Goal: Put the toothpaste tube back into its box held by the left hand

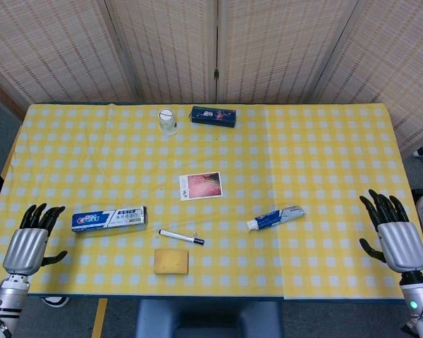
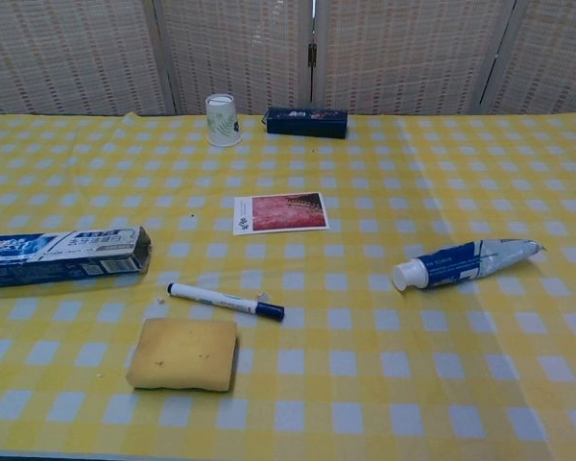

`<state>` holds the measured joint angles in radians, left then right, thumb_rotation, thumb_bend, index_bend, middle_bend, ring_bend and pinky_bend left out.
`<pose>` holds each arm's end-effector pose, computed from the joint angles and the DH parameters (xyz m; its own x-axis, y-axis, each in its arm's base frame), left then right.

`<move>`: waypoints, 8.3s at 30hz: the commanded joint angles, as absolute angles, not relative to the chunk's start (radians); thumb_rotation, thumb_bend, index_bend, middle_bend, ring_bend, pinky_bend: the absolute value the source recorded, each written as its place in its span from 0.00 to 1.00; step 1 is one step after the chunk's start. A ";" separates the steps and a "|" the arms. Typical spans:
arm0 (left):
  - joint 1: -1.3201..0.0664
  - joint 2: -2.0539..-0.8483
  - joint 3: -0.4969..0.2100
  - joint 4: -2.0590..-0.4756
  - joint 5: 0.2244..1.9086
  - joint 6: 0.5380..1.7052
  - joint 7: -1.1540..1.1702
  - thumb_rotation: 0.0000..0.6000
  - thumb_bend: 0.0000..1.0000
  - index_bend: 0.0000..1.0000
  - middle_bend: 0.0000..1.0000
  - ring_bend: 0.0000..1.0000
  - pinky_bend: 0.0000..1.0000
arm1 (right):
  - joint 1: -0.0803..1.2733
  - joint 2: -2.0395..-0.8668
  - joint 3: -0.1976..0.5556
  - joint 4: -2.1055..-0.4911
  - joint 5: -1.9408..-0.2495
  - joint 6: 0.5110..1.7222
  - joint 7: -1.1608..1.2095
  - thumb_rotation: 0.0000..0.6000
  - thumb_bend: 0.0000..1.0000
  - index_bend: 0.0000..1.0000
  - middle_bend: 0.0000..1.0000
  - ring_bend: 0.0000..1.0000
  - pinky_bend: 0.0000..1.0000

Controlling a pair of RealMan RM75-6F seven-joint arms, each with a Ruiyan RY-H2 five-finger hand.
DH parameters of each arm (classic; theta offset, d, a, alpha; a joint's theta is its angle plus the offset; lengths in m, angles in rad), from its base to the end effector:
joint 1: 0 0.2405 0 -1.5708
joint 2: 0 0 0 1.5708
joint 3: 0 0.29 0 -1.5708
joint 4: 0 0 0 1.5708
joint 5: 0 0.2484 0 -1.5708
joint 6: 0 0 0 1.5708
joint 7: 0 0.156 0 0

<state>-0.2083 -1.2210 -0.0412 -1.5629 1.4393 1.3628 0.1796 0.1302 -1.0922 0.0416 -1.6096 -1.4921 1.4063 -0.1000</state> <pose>-0.3452 0.2393 0.0901 0.5088 0.0816 0.8570 0.8605 -0.0798 -0.5032 -0.3573 -0.2129 0.1372 0.5118 -0.0633 0.8568 -0.8591 -0.0476 0.5096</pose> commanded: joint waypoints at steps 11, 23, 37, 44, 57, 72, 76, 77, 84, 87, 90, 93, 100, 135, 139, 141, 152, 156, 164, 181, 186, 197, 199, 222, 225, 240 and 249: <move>-0.271 -1.301 -0.042 -1.512 1.505 1.300 0.008 1.00 0.15 0.27 0.25 0.16 0.14 | 0.135 -1.084 0.025 -1.618 -1.524 1.393 -0.092 1.00 0.32 0.00 0.00 0.00 0.00; -0.429 -1.359 -0.134 -1.519 1.287 1.044 0.232 1.00 0.15 0.25 0.25 0.14 0.12 | 0.178 -1.106 0.029 -1.618 -1.529 1.333 -0.113 1.00 0.32 0.00 0.00 0.00 0.00; -0.576 -1.443 -0.204 -1.503 0.940 0.878 0.417 1.00 0.15 0.22 0.22 0.15 0.18 | 0.166 -1.096 0.043 -1.617 -1.501 1.361 -0.090 1.00 0.32 0.00 0.00 0.00 0.00; -0.642 -1.499 -0.202 -1.427 0.869 0.868 0.463 1.00 0.15 0.27 0.22 0.22 0.20 | 0.159 -1.091 0.047 -1.617 -1.495 1.374 -0.081 1.00 0.32 0.00 0.00 0.00 0.00; -0.671 -1.537 -0.174 -1.381 0.814 0.904 0.496 1.00 0.14 0.40 0.37 0.37 0.39 | 0.157 -1.081 0.046 -1.613 -1.503 1.380 -0.053 1.00 0.32 0.00 0.00 0.00 0.00; -0.691 -1.616 -0.152 -1.347 0.789 1.023 0.594 1.00 0.14 0.63 0.60 0.63 0.67 | 0.145 -1.072 0.026 -1.595 -1.570 1.421 0.009 1.00 0.32 0.00 0.00 0.00 0.00; -0.686 -1.633 -0.151 -1.348 0.816 1.060 0.596 1.00 0.14 0.67 0.64 0.67 0.71 | 0.145 -1.068 0.024 -1.592 -1.576 1.423 0.022 1.00 0.32 0.00 0.00 0.00 0.00; -0.683 -1.633 -0.148 -1.355 0.823 1.069 0.598 1.00 0.14 0.67 0.64 0.67 0.71 | 0.145 -1.067 0.024 -1.591 -1.576 1.422 0.024 1.00 0.32 0.00 0.00 0.00 0.00; -0.655 -1.596 -0.114 -1.454 0.879 1.097 0.593 1.00 0.15 0.64 0.64 0.65 0.70 | 0.162 -1.075 0.020 -1.586 -1.559 1.372 0.007 1.00 0.32 0.00 0.00 0.00 0.00; -0.638 -1.576 -0.105 -1.494 0.921 1.113 0.560 1.00 0.15 0.62 0.64 0.62 0.67 | 0.168 -1.078 0.018 -1.592 -1.554 1.357 -0.008 1.00 0.32 0.00 0.00 0.00 0.00; -0.625 -1.565 -0.099 -1.506 0.955 1.126 0.536 1.00 0.16 0.62 0.64 0.62 0.66 | 0.165 -1.081 0.016 -1.598 -1.561 1.367 -0.017 1.00 0.32 0.00 0.00 0.00 0.00; -0.616 -1.559 -0.096 -1.509 0.962 1.127 0.527 1.00 0.15 0.61 0.64 0.60 0.66 | 0.163 -1.083 0.012 -1.602 -1.566 1.370 -0.023 1.00 0.32 0.00 0.00 0.00 0.00; -0.605 -1.564 -0.096 -1.486 0.953 1.121 0.529 1.00 0.15 0.59 0.63 0.54 0.65 | 0.159 -1.081 0.009 -1.605 -1.573 1.380 -0.023 1.00 0.32 0.00 0.00 0.00 0.00; -0.587 -1.573 -0.096 -1.506 0.964 1.110 0.546 1.00 0.15 0.56 0.53 0.50 0.62 | 0.143 -1.075 0.000 -1.601 -1.599 1.413 -0.014 1.00 0.32 0.00 0.00 0.00 0.00; -0.583 -1.574 -0.095 -1.508 0.972 1.115 0.543 1.00 0.16 0.59 0.57 0.54 0.65 | 0.147 -1.083 0.000 -1.596 -1.595 1.403 -0.027 1.00 0.32 0.00 0.00 0.00 0.00; -0.579 -1.568 -0.090 -1.520 0.983 1.124 0.549 1.00 0.16 0.59 0.57 0.54 0.65 | 0.162 -1.099 0.007 -1.587 -1.594 1.385 -0.037 1.00 0.32 0.00 0.00 0.00 0.00; -0.559 -1.523 -0.077 -1.661 1.035 1.214 0.633 1.00 0.16 0.58 0.57 0.53 0.65 | 0.389 -1.156 0.075 -1.607 -1.544 1.074 -0.212 1.00 0.32 0.00 0.00 0.08 0.00; -0.557 -1.511 -0.080 -1.688 1.037 1.228 0.651 1.00 0.16 0.58 0.57 0.52 0.64 | 0.467 -1.225 0.096 -1.580 -1.528 0.988 -0.237 1.00 0.32 0.08 0.04 0.14 0.07; -0.538 -1.485 -0.084 -1.697 1.045 1.242 0.624 1.00 0.16 0.58 0.57 0.52 0.64 | 0.563 -1.342 0.109 -1.533 -1.478 0.894 -0.414 1.00 0.32 0.26 0.13 0.22 0.17; -0.477 -1.395 -0.065 -1.766 1.151 1.301 0.550 1.00 0.16 0.57 0.57 0.52 0.63 | 0.633 -1.448 0.093 -1.424 -1.357 0.809 -0.408 1.00 0.32 0.29 0.17 0.26 0.18; -0.463 -1.378 -0.059 -1.781 1.178 1.316 0.546 1.00 0.16 0.57 0.57 0.52 0.63 | 0.661 -1.500 0.084 -1.366 -1.366 0.786 -0.366 1.00 0.32 0.31 0.18 0.27 0.18; -0.443 -1.347 -0.067 -1.813 1.186 1.328 0.550 1.00 0.16 0.58 0.57 0.52 0.63 | 0.676 -1.577 0.075 -1.283 -1.390 0.850 -0.384 1.00 0.32 0.54 0.37 0.42 0.38; -0.442 -1.345 -0.068 -1.811 1.186 1.324 0.545 1.00 0.16 0.58 0.57 0.52 0.63 | 0.671 -1.583 0.076 -1.275 -1.403 0.878 -0.376 1.00 0.32 0.60 0.42 0.47 0.46; -0.434 -1.295 -0.117 -1.781 1.081 1.254 0.461 1.00 0.16 0.58 0.57 0.52 0.63 | 0.617 -1.422 0.108 -1.355 -1.561 1.167 0.043 1.00 0.35 0.82 0.66 0.83 0.83; -0.435 -1.302 -0.117 -1.775 1.079 1.253 0.465 1.00 0.16 0.58 0.57 0.52 0.63 | 0.612 -1.405 0.102 -1.357 -1.566 1.170 0.107 1.00 0.37 0.82 0.66 0.86 0.86; -0.429 -1.300 -0.119 -1.771 1.075 1.255 0.454 1.00 0.16 0.58 0.57 0.52 0.63 | 0.591 -1.348 0.129 -1.429 -1.577 1.249 0.384 1.00 0.39 0.82 0.66 0.88 0.89; -0.431 -1.302 -0.119 -1.769 1.071 1.220 0.406 1.00 0.16 0.58 0.57 0.52 0.63 | 0.609 -1.302 0.167 -1.559 -1.538 1.215 0.572 1.00 0.39 0.82 0.66 0.88 0.89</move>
